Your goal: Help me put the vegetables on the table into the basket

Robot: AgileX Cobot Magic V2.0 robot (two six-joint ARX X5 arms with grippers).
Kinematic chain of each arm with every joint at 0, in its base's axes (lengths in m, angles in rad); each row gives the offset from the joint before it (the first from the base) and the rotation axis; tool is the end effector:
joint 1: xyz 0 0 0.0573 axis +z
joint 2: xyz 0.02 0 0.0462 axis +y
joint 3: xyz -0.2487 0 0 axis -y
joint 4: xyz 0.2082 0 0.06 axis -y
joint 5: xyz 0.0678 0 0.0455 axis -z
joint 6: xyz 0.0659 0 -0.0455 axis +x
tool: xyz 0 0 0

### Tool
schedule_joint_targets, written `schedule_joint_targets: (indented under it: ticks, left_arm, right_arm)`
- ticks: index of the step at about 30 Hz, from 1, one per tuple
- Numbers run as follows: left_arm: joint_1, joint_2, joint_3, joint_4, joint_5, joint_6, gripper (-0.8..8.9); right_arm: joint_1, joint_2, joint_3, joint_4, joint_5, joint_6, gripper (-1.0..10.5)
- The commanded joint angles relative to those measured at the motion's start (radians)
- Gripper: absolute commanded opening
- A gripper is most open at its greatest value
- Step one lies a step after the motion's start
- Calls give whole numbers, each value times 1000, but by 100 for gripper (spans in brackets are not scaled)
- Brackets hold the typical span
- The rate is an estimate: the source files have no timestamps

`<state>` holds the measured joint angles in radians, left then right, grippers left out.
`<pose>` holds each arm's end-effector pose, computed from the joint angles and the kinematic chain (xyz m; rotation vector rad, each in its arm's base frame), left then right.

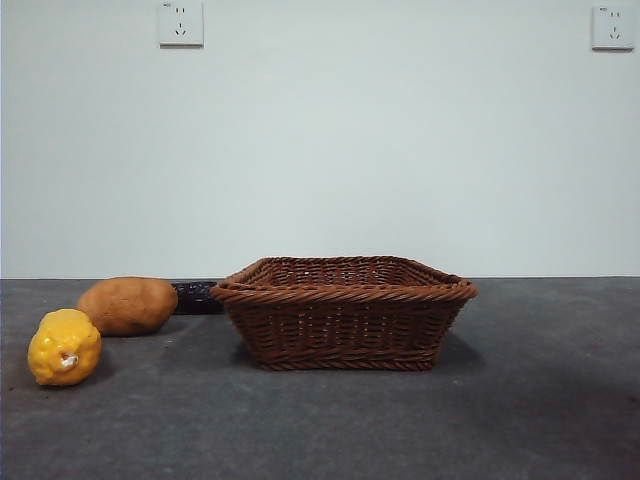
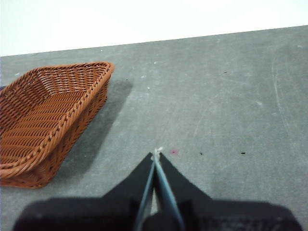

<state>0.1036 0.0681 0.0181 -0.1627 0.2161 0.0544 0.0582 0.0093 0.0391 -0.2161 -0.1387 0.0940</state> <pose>0.1129 -0.0025 0.1420 0.0203 0.2070 -0.1177 0.1077 0.0154 0.1473 0.1009 0.1956 0.1874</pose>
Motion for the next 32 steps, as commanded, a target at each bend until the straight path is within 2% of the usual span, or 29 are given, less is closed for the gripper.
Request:
schedule_joint_targets:
  ticks: [1,4,8,16,20,23,27,32]
  left_arm:
    - [-2,0,-10,7,2,-82,-4]
    - [-2,0,-4,4,2,-146,-4]
    - [-2,0,39,-27,4,-211,-6]
    - [-2,55,217,-134,62,-212,-6]
    - [-2,123,331,-195,105,-211,-6]
    - [-2,183,421,-234,138,-208,-6]
    - [-2,272,537,-294,216,-197,-6]
    - [-2,384,692,-450,304,-103,-6]
  right_arm:
    - [-1,-1,-10,7,-2,11,1]
    - [-1,-1,-10,23,-2,23,-4]
    - [0,0,8,72,-2,97,-9]
    - [0,59,171,72,-3,116,-9]
    - [0,150,317,-32,-26,115,-9]
    - [0,241,447,-172,-53,88,-9]
    - [0,368,615,-368,-127,11,-9]
    - [1,510,812,-597,-229,-93,-9]
